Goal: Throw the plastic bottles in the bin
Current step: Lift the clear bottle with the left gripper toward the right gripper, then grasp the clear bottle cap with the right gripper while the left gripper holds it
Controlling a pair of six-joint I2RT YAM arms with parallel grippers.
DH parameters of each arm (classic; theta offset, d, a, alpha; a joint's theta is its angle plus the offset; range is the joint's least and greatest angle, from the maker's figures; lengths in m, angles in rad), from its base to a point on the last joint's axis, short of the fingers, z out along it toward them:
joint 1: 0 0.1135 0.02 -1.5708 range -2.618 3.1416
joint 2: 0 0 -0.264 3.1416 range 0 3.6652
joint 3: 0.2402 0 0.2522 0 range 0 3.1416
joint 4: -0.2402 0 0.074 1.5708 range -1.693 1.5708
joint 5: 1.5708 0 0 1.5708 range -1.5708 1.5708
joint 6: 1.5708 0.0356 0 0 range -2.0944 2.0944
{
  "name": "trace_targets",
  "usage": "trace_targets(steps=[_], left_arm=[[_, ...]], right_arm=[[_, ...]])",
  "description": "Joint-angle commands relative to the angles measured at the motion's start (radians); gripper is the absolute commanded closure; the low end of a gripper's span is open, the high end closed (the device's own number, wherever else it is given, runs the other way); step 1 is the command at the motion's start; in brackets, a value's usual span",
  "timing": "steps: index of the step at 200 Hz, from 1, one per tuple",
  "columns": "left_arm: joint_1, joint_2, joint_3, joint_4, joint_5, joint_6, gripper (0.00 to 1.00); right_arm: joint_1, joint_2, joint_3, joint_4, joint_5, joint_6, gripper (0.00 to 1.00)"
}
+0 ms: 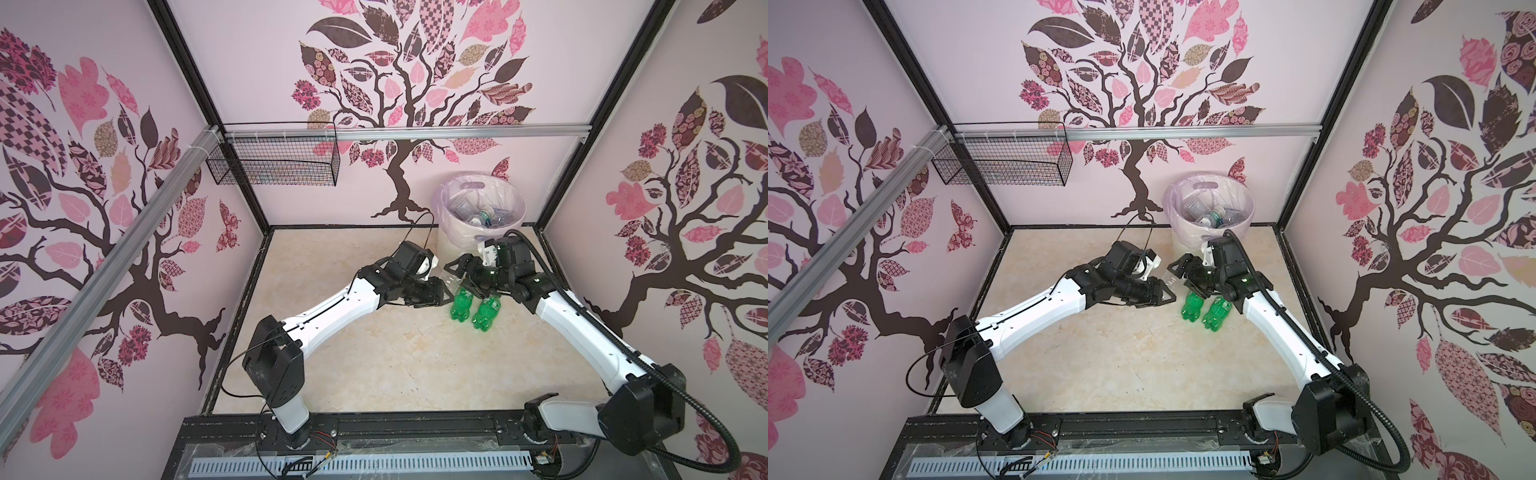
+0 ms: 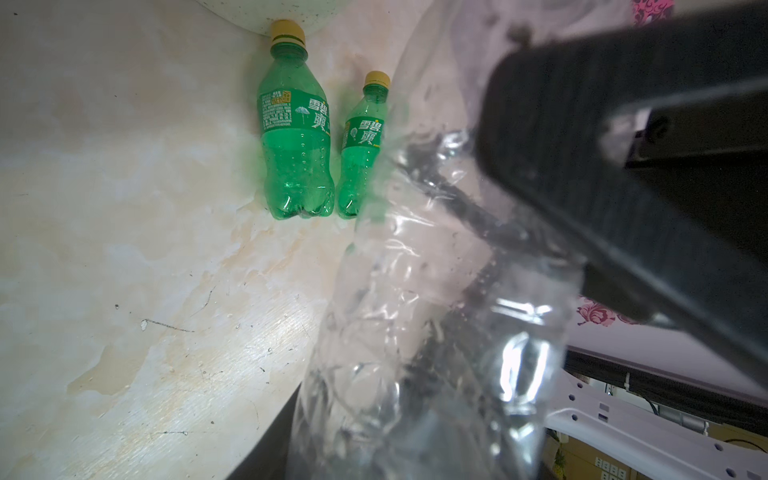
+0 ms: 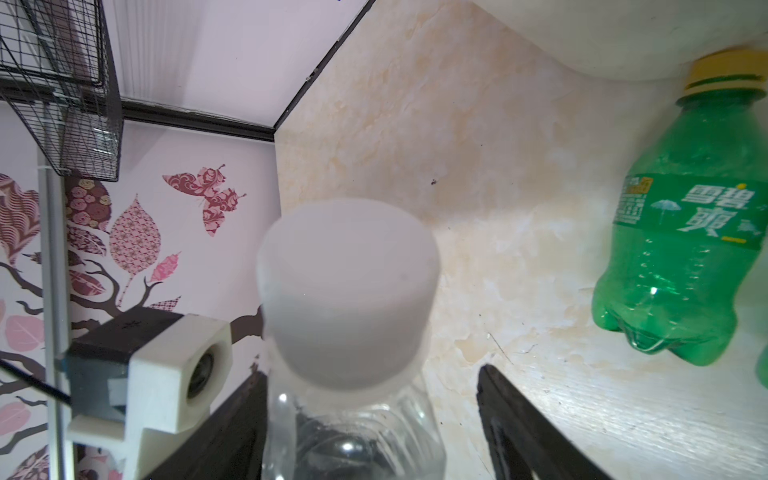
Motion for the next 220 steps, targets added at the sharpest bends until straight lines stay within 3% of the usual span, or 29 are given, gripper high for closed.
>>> trace_targets(steps=[1, 72, 127, 182, 220], left_arm=[[0.004, -0.04, 0.042, 0.033, 0.015, -0.006, 0.51], [0.004, -0.048, 0.046, 0.044, 0.023, -0.014, 0.51], [0.003, -0.043, 0.049, 0.044, 0.026, -0.01, 0.49], [0.005, -0.048, 0.09, -0.007, -0.023, 0.018, 0.34], [0.005, -0.054, 0.126, -0.054, -0.059, 0.035, 0.27]], right_arm=[[0.004, 0.036, 0.01, 0.054, -0.032, 0.056, 0.23], [0.006, 0.05, 0.014, 0.1, -0.043, 0.09, 0.44], [0.006, 0.047, 0.015, 0.098, -0.031, 0.087, 0.51], [0.006, 0.066, 0.076, 0.032, 0.0, 0.029, 0.54], [0.006, 0.102, 0.201, -0.091, 0.066, -0.079, 0.54]])
